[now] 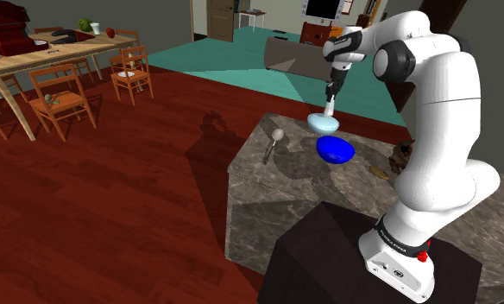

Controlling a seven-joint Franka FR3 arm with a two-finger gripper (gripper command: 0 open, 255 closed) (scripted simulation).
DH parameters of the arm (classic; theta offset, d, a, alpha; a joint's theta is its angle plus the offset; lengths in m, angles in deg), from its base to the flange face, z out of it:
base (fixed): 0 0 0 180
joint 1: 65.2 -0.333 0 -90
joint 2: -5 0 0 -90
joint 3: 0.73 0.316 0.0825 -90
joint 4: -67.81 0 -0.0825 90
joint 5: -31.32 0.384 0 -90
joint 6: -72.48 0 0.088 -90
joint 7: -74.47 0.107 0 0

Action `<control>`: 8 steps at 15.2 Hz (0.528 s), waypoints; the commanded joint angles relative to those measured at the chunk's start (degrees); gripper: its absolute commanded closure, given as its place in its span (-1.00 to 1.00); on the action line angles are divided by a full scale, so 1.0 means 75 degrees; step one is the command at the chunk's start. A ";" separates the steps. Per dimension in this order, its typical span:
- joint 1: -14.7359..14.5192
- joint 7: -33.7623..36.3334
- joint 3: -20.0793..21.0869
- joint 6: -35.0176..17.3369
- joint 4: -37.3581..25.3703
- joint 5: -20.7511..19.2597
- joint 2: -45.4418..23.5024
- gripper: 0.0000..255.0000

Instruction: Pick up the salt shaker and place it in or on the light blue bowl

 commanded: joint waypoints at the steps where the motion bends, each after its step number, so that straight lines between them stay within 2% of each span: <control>1: 0.0000 -0.0003 0.0016 -0.0180 0.0104 0.0022 -0.0074 1.00; 8: 0.0000 -0.0007 0.0026 -0.0302 0.0182 0.0037 -0.0120 1.00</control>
